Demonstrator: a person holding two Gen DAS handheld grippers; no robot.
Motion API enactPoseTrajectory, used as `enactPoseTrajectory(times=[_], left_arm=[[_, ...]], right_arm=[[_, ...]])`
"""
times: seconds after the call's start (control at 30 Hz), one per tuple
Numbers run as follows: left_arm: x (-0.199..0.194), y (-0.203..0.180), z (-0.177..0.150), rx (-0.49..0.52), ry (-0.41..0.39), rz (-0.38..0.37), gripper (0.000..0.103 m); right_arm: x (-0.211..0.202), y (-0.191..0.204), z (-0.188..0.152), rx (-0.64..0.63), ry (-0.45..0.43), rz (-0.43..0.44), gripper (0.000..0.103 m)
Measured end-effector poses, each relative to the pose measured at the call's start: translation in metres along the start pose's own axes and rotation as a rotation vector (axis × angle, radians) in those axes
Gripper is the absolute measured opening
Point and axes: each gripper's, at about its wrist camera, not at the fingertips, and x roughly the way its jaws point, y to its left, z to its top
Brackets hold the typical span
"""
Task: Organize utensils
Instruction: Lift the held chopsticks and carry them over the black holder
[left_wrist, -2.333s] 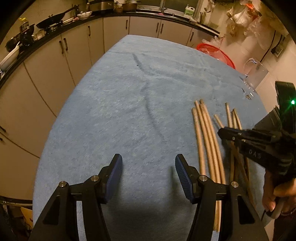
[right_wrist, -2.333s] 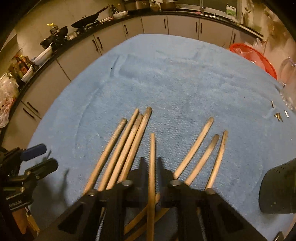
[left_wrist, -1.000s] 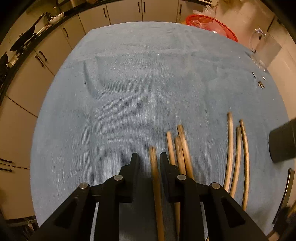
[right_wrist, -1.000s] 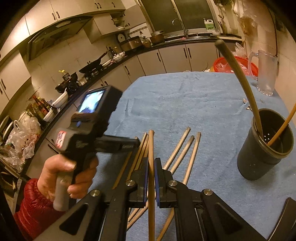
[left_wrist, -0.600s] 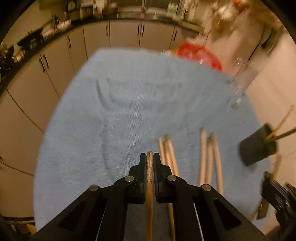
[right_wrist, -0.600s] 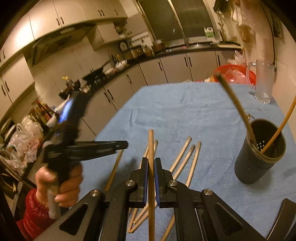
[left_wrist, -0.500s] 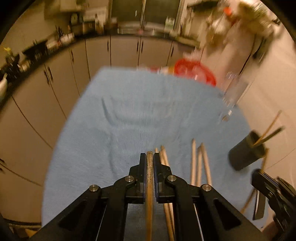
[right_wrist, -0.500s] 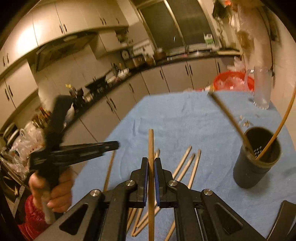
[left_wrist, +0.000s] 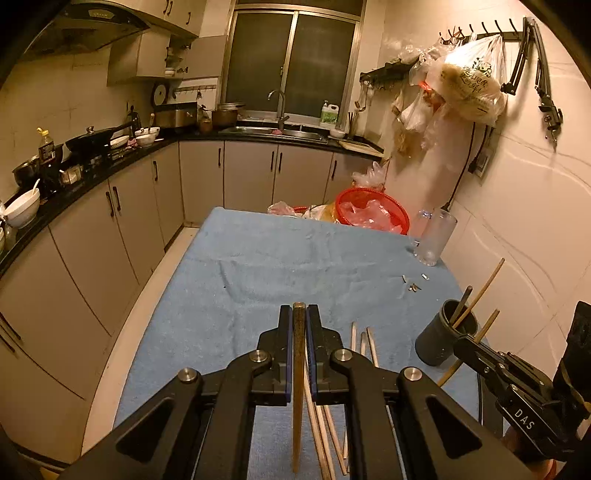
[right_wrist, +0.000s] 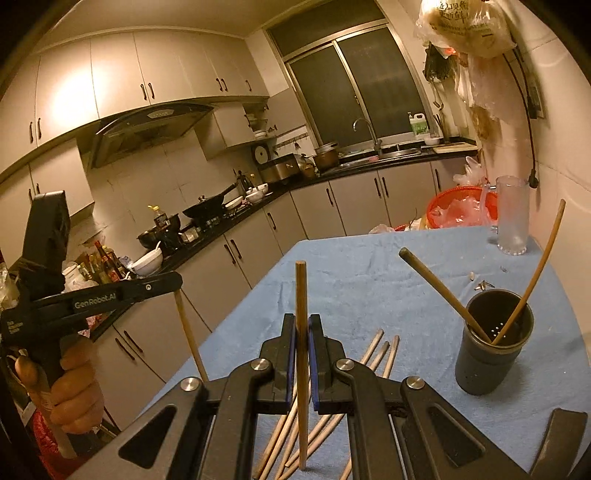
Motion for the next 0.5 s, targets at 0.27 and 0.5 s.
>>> enactPoseTrajectory(times=[0.27, 0.5], left_arm=[[-0.0026, -0.0007, -0.0013, 0.0, -0.001, -0.008, 0.007], [-0.0062, -0.0023, -0.0001, 0.011, -0.001, -0.025, 0.007]], right_arm=[[-0.006, -0.0011, 0.0034, 0.01, -0.017, -0.003, 0.006], [-0.0086, -0.0027, 0.0042, 0.019, -0.024, 0.001, 0.006]])
